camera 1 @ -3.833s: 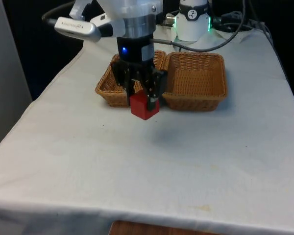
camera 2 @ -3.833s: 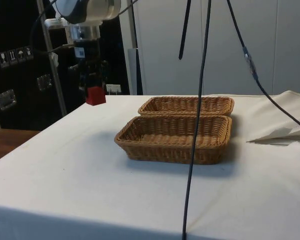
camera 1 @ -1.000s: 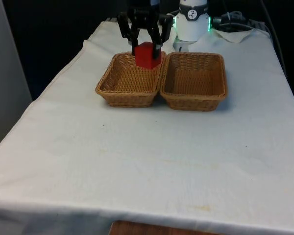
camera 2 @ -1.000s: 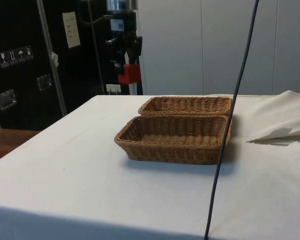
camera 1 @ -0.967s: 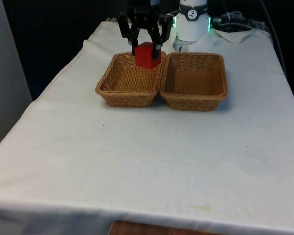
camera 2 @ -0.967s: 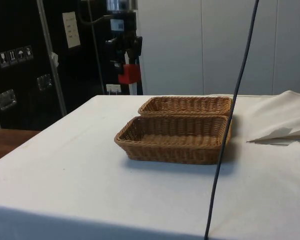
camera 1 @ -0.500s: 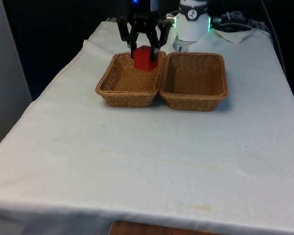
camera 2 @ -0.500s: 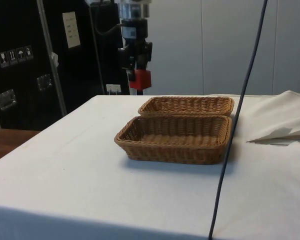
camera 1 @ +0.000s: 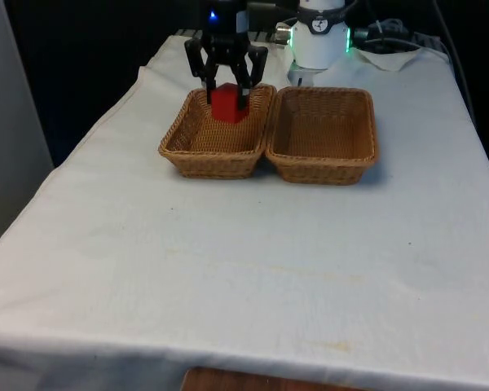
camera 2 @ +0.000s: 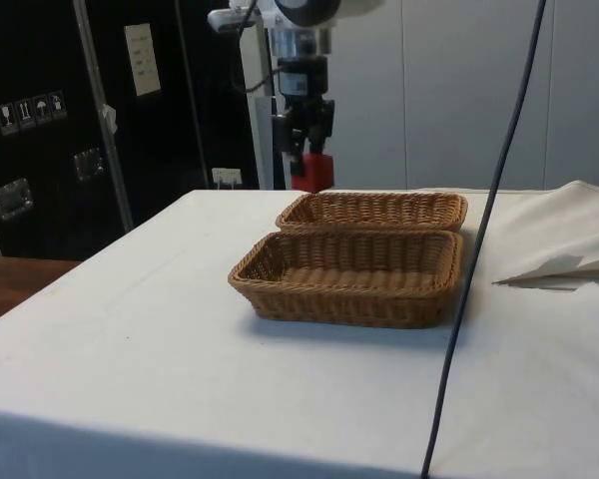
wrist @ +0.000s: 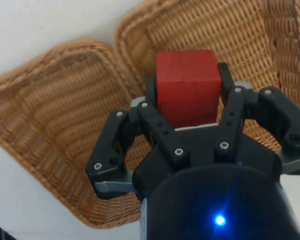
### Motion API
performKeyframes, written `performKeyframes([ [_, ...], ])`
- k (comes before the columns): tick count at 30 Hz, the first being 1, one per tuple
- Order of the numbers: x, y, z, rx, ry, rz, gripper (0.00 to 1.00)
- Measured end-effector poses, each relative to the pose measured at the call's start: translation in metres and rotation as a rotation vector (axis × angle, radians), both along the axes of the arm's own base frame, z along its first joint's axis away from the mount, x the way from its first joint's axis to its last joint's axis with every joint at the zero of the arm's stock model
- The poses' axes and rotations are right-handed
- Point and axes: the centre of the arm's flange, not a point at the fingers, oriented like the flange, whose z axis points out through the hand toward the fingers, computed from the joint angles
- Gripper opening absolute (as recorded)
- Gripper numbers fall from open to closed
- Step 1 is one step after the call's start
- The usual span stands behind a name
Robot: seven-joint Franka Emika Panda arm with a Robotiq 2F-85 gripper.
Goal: Pick up the red cube and place it into the right basket.
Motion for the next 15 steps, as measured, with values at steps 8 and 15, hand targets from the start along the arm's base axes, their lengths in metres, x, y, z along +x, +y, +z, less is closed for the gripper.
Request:
performKeyframes([
  [8, -0.021, -0.019, -0.017, -0.01, 0.011, 0.004, 0.07],
  [15, -0.043, -0.028, -0.037, -0.022, 0.019, 0.014, 0.07],
])
